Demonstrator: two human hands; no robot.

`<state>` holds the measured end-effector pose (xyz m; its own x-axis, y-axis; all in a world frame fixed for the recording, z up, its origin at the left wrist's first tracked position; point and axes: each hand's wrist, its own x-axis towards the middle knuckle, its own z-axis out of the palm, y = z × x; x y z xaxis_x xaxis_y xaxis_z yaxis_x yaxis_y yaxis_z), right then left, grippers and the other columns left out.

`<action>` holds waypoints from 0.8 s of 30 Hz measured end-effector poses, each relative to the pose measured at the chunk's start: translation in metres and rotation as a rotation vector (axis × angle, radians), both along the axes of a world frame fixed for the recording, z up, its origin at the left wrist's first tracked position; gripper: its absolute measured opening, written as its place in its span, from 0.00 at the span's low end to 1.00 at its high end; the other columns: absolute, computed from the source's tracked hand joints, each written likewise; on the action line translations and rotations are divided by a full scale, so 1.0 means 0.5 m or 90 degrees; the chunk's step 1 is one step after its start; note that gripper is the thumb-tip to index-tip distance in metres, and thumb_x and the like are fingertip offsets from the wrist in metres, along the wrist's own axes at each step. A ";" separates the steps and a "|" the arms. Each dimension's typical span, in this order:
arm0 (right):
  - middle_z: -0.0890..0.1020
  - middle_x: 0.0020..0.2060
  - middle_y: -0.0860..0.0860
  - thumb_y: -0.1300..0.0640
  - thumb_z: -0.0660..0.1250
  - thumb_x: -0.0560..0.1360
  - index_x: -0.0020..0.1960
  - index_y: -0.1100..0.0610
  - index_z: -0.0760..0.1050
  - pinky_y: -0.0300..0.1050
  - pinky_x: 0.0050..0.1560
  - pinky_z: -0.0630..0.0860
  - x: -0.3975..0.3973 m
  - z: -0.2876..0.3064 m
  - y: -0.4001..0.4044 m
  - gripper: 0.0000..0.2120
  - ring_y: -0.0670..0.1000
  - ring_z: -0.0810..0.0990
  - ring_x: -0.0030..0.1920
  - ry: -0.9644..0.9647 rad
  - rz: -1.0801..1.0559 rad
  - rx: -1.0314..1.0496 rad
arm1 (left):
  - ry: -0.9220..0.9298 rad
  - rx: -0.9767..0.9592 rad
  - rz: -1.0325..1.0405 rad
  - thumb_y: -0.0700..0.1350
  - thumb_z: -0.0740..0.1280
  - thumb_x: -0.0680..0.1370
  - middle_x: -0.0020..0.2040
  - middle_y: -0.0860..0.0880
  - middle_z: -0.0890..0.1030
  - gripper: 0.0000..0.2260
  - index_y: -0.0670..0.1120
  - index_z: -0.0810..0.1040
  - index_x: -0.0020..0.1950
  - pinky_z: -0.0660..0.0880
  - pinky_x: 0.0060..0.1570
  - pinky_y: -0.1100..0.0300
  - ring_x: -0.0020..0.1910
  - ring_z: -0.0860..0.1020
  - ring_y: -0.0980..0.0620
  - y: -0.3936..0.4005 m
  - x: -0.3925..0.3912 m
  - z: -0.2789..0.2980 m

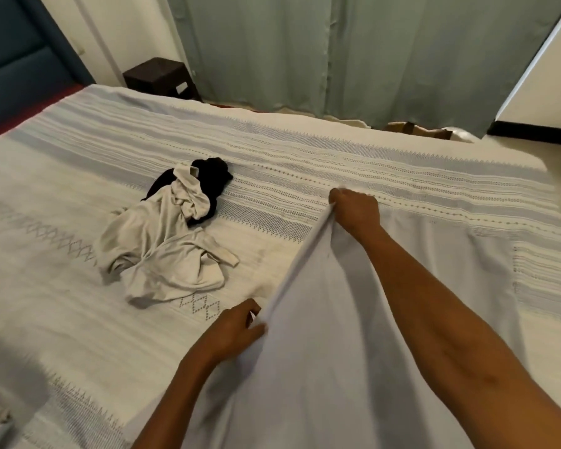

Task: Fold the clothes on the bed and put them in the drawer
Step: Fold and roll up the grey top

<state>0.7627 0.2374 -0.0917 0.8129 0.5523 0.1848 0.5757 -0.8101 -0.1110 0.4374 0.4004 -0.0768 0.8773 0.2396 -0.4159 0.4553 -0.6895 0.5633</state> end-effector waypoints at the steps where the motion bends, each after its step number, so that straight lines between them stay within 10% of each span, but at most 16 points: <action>1: 0.82 0.48 0.53 0.61 0.63 0.76 0.56 0.50 0.77 0.47 0.44 0.69 -0.001 0.006 -0.021 0.12 0.60 0.80 0.46 0.052 -0.043 0.059 | -0.037 0.004 0.007 0.52 0.68 0.78 0.42 0.49 0.80 0.08 0.51 0.74 0.54 0.68 0.37 0.65 0.38 0.76 0.56 -0.022 -0.004 0.011; 10: 0.85 0.54 0.53 0.50 0.68 0.67 0.49 0.51 0.84 0.57 0.57 0.79 -0.018 -0.031 -0.149 0.13 0.55 0.83 0.50 0.517 -0.355 0.644 | -0.108 0.027 -0.065 0.54 0.60 0.82 0.56 0.49 0.81 0.15 0.53 0.67 0.67 0.75 0.55 0.55 0.55 0.80 0.49 -0.297 -0.014 -0.031; 13: 0.79 0.64 0.52 0.60 0.70 0.75 0.63 0.54 0.80 0.54 0.67 0.74 -0.030 -0.073 -0.186 0.17 0.54 0.79 0.61 0.491 -0.289 0.546 | -0.059 0.060 -0.098 0.56 0.59 0.82 0.60 0.52 0.79 0.14 0.55 0.69 0.66 0.74 0.58 0.56 0.58 0.78 0.50 -0.346 -0.019 -0.072; 20: 0.80 0.62 0.49 0.69 0.56 0.69 0.62 0.49 0.79 0.50 0.66 0.74 -0.046 -0.061 -0.192 0.29 0.51 0.76 0.65 0.360 -0.243 0.622 | -0.118 0.032 -0.128 0.52 0.58 0.83 0.55 0.55 0.80 0.11 0.56 0.72 0.64 0.73 0.53 0.58 0.54 0.79 0.52 -0.356 -0.010 -0.081; 24: 0.70 0.71 0.55 0.59 0.59 0.79 0.73 0.41 0.70 0.57 0.68 0.70 -0.048 -0.069 -0.214 0.25 0.61 0.70 0.69 0.322 -0.383 0.329 | -0.094 -0.015 -0.161 0.54 0.59 0.82 0.50 0.59 0.80 0.11 0.60 0.71 0.64 0.76 0.50 0.57 0.50 0.80 0.54 -0.361 -0.001 -0.079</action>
